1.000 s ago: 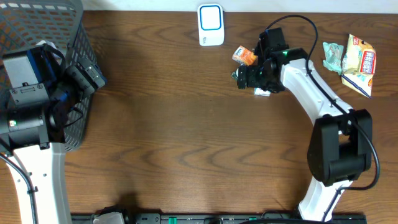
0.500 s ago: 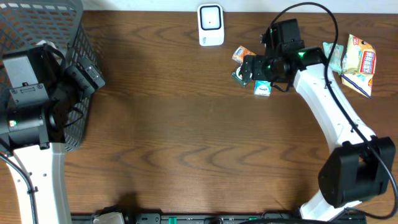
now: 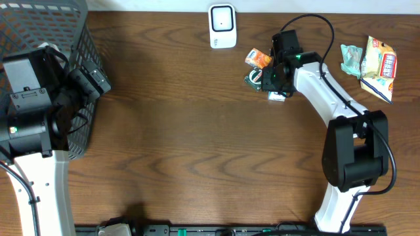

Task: Scan the item barcode

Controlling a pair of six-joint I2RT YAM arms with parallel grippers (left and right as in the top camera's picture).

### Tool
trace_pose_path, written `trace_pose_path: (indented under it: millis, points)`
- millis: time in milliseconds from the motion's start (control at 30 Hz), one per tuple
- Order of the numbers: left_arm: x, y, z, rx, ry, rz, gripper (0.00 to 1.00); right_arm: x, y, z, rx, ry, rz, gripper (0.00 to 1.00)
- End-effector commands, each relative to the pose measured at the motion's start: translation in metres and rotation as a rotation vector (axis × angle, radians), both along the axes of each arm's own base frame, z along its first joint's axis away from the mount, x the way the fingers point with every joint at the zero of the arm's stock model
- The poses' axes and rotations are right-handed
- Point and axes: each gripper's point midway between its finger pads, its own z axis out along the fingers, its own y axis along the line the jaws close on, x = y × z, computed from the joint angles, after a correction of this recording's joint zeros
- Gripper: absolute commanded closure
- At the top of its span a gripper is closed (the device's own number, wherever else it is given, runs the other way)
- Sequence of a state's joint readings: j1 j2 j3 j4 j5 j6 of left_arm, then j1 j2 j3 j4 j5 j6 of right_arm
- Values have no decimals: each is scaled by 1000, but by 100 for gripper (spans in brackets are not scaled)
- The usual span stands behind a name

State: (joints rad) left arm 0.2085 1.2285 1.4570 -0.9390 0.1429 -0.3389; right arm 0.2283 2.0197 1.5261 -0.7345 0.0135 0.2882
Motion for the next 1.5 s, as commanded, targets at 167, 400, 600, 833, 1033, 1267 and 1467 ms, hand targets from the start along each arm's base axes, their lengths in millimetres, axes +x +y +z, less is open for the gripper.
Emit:
trace_pose_path:
  millis: [167, 400, 600, 833, 1033, 1267, 1467]
  points:
    - [-1, 3, 0, 15, 4, 2, 2, -2, -23, -47, -149, 67, -40, 51]
    - [-1, 3, 0, 15, 4, 2, 2, -10, -26, -72, -167, 130, -37, 69]
    - [-1, 3, 0, 15, 5, 2, 2, -22, -31, -73, -187, 180, -37, 99]
    - [-1, 3, 0, 15, 4, 2, 2, -34, -10, -51, -70, 219, 40, 99]
    - [-1, 3, 0, 15, 5, 2, 2, -54, 37, 10, 208, 203, 167, 99]
    - [-1, 3, 0, 15, 4, 2, 2, -86, 102, 62, 576, 194, 452, 99]
    - [-1, 3, 0, 15, 5, 2, 2, -98, 140, 75, 676, 173, 571, 99]
